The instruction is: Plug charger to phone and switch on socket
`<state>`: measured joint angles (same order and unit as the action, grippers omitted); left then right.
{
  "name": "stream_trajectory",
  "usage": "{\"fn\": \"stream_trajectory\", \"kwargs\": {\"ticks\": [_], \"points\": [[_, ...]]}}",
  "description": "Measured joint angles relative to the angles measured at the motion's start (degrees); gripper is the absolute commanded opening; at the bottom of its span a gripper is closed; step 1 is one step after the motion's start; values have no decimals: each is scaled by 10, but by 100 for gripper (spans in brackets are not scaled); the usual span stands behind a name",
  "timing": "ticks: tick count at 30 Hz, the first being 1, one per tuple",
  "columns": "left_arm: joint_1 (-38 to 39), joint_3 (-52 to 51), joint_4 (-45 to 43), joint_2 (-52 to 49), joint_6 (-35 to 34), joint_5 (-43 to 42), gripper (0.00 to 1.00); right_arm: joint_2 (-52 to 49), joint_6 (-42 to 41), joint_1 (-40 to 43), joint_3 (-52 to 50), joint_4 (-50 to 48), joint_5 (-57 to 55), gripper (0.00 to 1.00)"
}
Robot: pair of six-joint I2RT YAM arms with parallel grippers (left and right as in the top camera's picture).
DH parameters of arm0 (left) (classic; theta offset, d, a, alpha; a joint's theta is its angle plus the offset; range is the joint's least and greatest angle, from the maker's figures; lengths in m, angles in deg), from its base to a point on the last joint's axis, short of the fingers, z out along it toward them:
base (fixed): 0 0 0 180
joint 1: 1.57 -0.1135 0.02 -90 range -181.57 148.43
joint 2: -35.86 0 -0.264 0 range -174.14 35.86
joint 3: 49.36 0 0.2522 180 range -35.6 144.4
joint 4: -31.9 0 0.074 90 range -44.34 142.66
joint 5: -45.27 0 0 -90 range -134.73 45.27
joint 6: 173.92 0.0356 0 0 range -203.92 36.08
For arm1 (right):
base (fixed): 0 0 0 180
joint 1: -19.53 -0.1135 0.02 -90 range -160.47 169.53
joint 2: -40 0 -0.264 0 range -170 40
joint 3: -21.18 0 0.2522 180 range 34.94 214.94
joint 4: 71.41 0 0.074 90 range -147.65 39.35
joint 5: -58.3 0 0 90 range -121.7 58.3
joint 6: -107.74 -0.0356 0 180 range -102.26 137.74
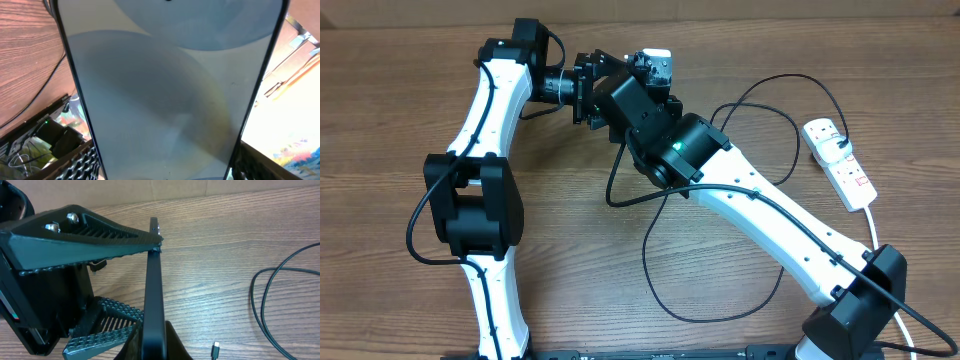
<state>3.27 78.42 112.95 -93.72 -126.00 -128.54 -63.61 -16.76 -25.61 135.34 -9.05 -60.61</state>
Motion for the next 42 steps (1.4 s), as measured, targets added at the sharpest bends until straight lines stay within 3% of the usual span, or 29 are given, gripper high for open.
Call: {"fn": "stream_trajectory", "kwargs": {"ticks": [5,9,20,26,42], "points": [[0,0,-1,0,0,0,81,0,0,0,0,0,0,4],[0,1,-9,0,1,-7,100,-1,-3,0,0,-5,2,4],[1,4,-35,0,0,-14,100,-1,-59,4,0,-4,-49,4],[1,4,-35,0,0,20,100,-1,-134,41,16,18,-58,4],[4,4,-35,0,-11,89,100,41,-343,131,23,22,48,4]]}}
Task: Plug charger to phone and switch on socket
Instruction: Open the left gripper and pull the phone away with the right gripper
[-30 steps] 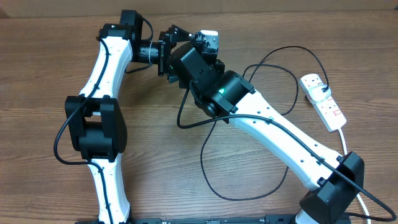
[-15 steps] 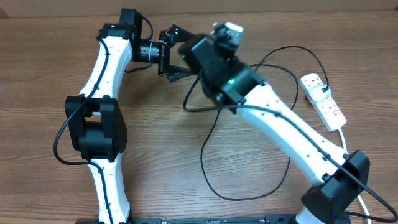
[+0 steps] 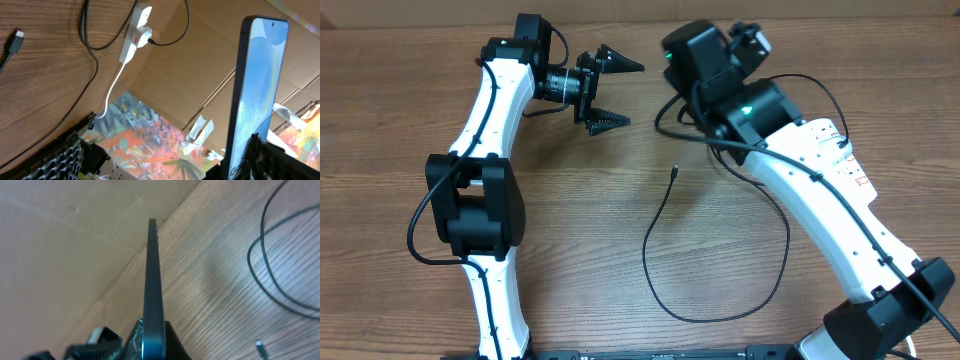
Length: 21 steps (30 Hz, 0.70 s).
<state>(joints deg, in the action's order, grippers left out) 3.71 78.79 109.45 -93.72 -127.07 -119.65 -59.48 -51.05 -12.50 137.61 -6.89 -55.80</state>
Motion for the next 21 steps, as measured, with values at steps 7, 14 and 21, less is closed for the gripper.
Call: {"fn": "stream_trajectory", "kwargs": {"ticks": [7,14,21], "points": [[0,0,0,0,-3,2,90,0,-59,47,1,0,70,4],[0,0,0,0,-7,2,90,0,-139,63,1,0,130,4],[0,0,0,0,-12,2,84,0,-172,64,1,0,149,4]]}}
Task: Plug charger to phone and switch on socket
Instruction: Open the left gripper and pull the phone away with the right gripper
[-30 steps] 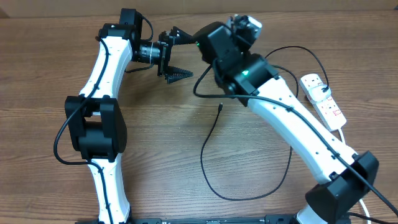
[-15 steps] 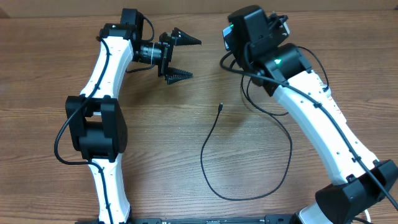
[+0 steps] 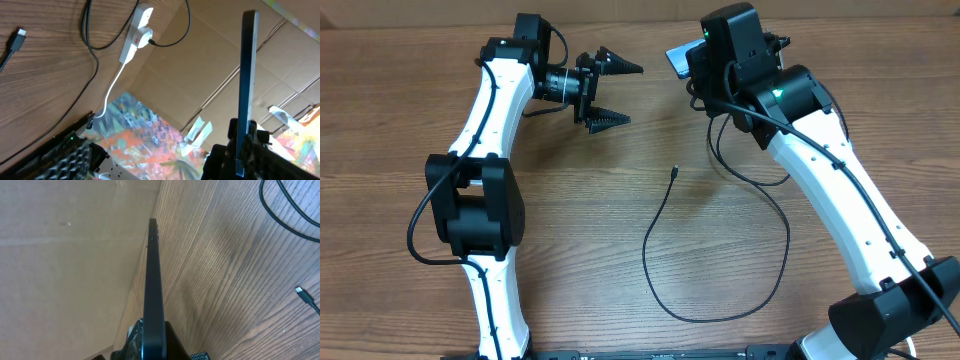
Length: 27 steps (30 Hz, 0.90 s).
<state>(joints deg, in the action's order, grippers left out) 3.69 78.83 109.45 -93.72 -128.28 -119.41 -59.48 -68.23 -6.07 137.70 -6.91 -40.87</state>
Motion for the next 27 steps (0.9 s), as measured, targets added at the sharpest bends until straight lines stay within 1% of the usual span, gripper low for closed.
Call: {"fn": "stream_trajectory", "kwargs": {"ticks": [3,5,11,13,14,17,18,19,22,23,24,27], "points": [[0,0,0,0,-12,0,76,2,-6,3,0,0,2,4],[0,0,-2,0,-32,0,68,6,-17,6,0,0,2,4],[0,0,-62,0,-91,2,62,24,-82,12,0,-3,2,4],[0,0,-72,0,-114,2,53,27,-96,12,0,-9,5,4],[0,0,-73,0,-117,2,52,27,-97,12,0,-10,6,4],[0,1,-75,0,-162,0,54,27,-113,12,0,-5,17,4],[0,1,-75,0,-184,-3,55,27,-123,12,0,2,19,4],[0,1,-76,0,-206,-8,59,27,-134,12,1,12,23,4],[0,1,-84,0,-257,-23,90,27,-155,12,1,29,28,4],[0,1,-95,0,-271,-30,97,27,-159,12,1,31,30,4],[0,2,-111,0,-282,-36,99,27,-163,12,1,33,30,4],[1,3,-167,0,-312,-58,100,27,-169,10,1,37,30,4]]}}
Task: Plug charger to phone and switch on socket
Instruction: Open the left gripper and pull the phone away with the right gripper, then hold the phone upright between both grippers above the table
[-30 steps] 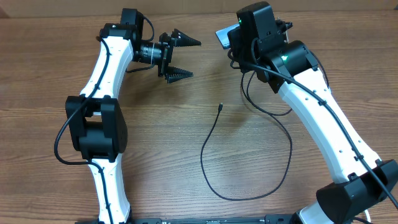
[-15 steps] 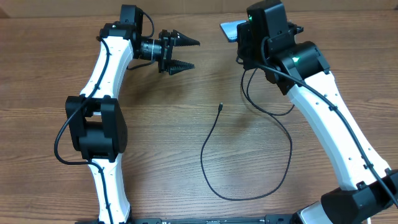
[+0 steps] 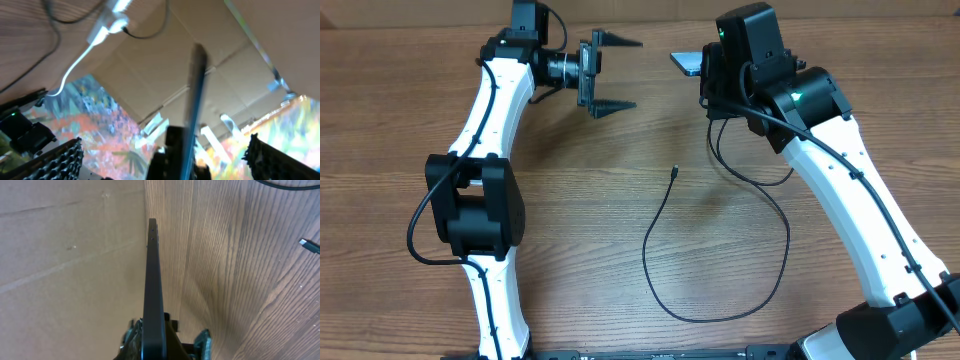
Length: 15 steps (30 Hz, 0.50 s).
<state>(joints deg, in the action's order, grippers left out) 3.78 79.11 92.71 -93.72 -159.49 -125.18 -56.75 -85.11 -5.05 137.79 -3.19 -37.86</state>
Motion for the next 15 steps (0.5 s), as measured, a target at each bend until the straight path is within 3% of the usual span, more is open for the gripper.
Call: {"fn": "stream_trajectory", "kwargs": {"ticks": [2,5,12,15], "points": [[2,0,-26,0,-18,-18,99,0,-5,-5,0,1,0,4],[7,0,-39,0,-47,-47,85,0,-14,-18,0,2,0,4],[26,0,-41,0,-75,-73,86,0,-53,-65,0,-7,-6,4],[30,0,-42,0,-81,-73,78,0,-60,-78,0,-9,-14,4]]}}
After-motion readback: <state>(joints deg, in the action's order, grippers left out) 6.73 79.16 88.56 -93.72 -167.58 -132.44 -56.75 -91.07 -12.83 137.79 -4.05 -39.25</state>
